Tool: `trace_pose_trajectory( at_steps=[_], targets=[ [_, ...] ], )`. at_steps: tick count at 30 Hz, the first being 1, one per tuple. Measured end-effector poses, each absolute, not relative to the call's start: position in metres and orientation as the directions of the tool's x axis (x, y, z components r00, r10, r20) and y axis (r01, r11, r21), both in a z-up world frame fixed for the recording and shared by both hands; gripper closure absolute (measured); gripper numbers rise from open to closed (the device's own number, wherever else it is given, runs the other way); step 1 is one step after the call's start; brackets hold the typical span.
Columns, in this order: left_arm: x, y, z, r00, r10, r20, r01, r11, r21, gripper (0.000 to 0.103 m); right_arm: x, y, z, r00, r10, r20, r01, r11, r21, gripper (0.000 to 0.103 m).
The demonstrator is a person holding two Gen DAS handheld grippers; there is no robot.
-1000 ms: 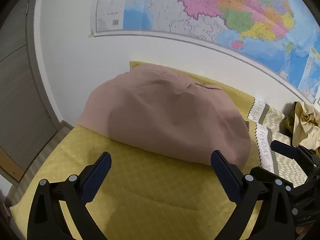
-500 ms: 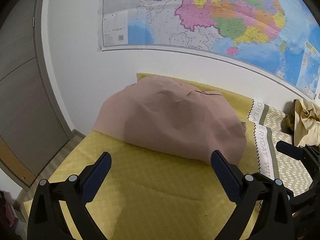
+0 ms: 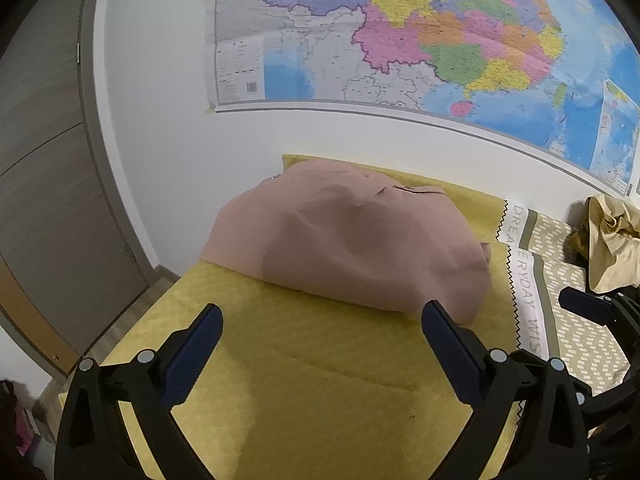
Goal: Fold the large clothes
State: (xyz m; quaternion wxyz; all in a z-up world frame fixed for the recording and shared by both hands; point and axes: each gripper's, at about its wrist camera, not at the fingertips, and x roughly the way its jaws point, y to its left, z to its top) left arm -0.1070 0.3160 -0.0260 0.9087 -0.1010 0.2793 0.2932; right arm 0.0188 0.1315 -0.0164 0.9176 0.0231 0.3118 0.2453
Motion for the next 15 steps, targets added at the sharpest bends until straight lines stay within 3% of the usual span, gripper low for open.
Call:
trace_pose_trajectory(
  at_steps=[15],
  targets=[
    [-0.12, 0.307, -0.03, 0.651, 0.505, -0.567, -0.606, 0.796, 0.014, 0.007, 0.007, 0.129, -0.017, 0.689, 0.478, -0.544, -0.43, 0.875, 0.224, 0.006]
  ],
)
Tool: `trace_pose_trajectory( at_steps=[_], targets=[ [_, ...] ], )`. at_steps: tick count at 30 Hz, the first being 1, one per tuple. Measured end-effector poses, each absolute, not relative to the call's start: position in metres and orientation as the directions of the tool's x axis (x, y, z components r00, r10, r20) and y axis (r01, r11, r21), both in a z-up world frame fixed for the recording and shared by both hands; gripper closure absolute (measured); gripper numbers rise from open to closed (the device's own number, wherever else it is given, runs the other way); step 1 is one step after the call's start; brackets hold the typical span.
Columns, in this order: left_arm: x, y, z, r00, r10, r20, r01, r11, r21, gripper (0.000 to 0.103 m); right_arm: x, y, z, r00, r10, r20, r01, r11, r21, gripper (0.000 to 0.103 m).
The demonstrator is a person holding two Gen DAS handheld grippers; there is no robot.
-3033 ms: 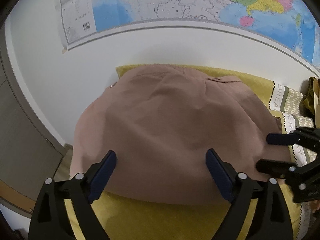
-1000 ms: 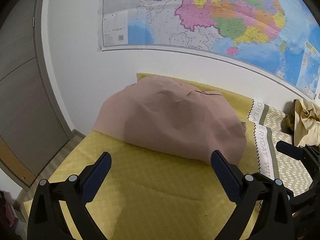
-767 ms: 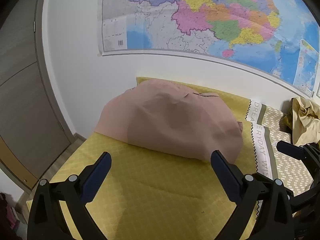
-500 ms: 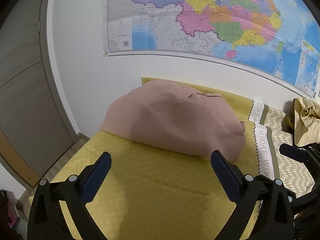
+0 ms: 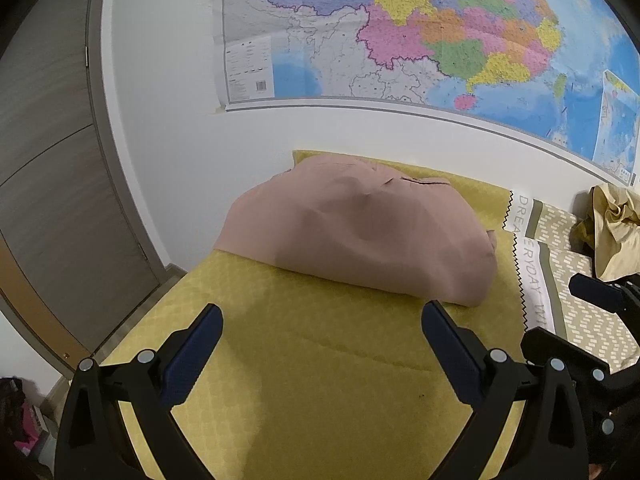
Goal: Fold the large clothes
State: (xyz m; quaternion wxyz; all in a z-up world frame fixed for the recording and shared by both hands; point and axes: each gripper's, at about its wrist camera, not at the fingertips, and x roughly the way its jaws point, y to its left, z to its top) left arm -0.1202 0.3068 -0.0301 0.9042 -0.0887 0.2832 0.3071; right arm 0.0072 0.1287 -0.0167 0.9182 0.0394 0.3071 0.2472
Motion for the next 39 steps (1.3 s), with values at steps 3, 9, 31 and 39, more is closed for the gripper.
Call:
trace_pose_trajectory(
  at_steps=[3, 9, 31, 39],
  targets=[
    [-0.121, 0.306, -0.029, 0.651, 0.512, -0.56, -0.608, 0.794, 0.019, 0.007, 0.006, 0.128, -0.018, 0.685, 0.487, -0.542, -0.431, 0.87, 0.238, 0.006],
    [-0.121, 0.303, -0.031, 0.651, 0.511, -0.561, -0.605, 0.796, 0.023, 0.007, 0.001, 0.129, -0.019, 0.69, 0.483, -0.539, -0.432, 0.872, 0.229, 0.006],
    [-0.128, 0.302, -0.034, 0.649, 0.504, -0.57, -0.609, 0.793, 0.009, 0.007, -0.007, 0.131, -0.023, 0.681, 0.491, -0.543, -0.419, 0.87, 0.261, 0.006],
    [-0.128, 0.303, -0.034, 0.65, 0.504, -0.569, -0.607, 0.794, 0.01, 0.007, -0.009, 0.132, -0.024, 0.68, 0.493, -0.543, -0.422, 0.868, 0.26, 0.006]
  ],
)
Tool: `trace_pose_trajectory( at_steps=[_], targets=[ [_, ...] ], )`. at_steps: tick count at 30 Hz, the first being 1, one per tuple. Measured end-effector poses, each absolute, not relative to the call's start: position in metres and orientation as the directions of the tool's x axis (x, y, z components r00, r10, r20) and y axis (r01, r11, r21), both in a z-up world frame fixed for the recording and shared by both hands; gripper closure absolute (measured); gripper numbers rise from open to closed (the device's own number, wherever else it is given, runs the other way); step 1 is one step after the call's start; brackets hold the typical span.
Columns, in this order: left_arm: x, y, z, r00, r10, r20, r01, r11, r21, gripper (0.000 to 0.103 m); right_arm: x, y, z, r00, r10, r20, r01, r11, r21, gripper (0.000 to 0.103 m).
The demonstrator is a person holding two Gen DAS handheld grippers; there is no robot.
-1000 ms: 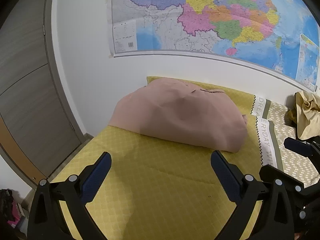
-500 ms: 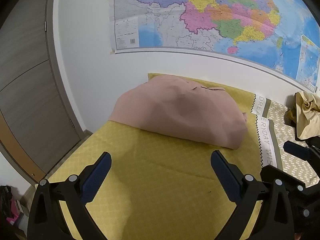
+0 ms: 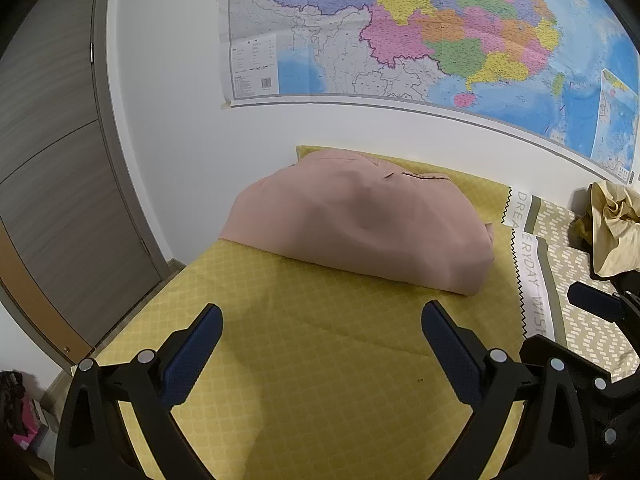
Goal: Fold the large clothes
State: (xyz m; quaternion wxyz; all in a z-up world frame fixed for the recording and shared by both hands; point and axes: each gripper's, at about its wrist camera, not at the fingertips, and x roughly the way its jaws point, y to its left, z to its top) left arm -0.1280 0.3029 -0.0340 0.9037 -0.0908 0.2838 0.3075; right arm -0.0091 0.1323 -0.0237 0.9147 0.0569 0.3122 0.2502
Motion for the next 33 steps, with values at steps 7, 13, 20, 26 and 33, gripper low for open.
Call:
trace_pose_trajectory(
  at_steps=[7, 13, 20, 26, 33],
  targets=[
    [-0.1281, 0.304, -0.0353, 0.652, 0.501, -0.569, -0.605, 0.796, 0.008, 0.007, -0.0091, 0.1323, -0.0241, 0.68, 0.494, -0.542, -0.423, 0.868, 0.261, 0.006],
    [-0.1286, 0.3035, -0.0355, 0.65, 0.503, -0.569, -0.606, 0.795, 0.01, 0.007, -0.0105, 0.1336, -0.0245, 0.681, 0.49, -0.544, -0.419, 0.87, 0.26, 0.006],
    [-0.1285, 0.3036, -0.0341, 0.652, 0.503, -0.568, -0.605, 0.796, 0.01, 0.007, -0.0115, 0.1337, -0.0241, 0.683, 0.487, -0.545, -0.41, 0.872, 0.265, 0.006],
    [-0.1279, 0.3041, -0.0344, 0.653, 0.501, -0.568, -0.604, 0.797, 0.008, 0.007, -0.0116, 0.1334, -0.0255, 0.683, 0.482, -0.549, -0.403, 0.875, 0.268, 0.006],
    [-0.1268, 0.302, -0.0343, 0.656, 0.498, -0.568, -0.599, 0.801, 0.01, 0.007, -0.012, 0.1327, -0.0256, 0.683, 0.482, -0.549, -0.4, 0.876, 0.271, 0.006]
  ],
)
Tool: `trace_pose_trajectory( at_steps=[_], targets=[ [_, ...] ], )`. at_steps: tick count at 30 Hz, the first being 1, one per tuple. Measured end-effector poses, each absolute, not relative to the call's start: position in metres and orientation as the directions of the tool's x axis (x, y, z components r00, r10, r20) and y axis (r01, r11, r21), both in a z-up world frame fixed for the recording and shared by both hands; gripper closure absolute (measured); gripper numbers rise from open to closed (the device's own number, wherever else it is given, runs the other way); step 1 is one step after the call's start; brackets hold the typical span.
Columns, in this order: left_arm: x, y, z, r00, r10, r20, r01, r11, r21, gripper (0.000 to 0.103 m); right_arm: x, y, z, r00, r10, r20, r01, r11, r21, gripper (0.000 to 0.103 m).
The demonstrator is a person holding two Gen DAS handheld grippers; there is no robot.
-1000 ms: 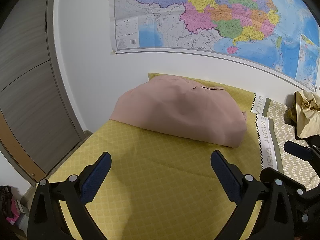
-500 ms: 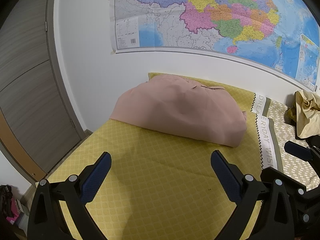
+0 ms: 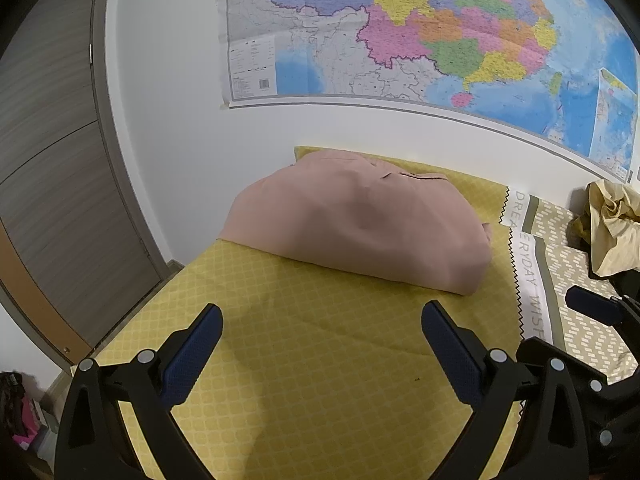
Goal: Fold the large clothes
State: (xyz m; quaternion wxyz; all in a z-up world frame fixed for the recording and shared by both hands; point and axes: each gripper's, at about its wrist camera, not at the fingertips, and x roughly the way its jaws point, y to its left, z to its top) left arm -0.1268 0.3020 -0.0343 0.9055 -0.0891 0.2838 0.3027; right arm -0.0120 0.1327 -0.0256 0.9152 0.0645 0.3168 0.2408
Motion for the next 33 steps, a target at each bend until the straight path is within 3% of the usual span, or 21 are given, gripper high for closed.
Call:
trace_pose_trajectory(
  at_steps=[33],
  targets=[
    [-0.136, 0.292, -0.036, 0.663, 0.491, -0.565, -0.589, 0.808, 0.012, 0.007, -0.026, 0.132, -0.028, 0.697, 0.467, -0.544, -0.375, 0.884, 0.279, 0.006]
  ],
)
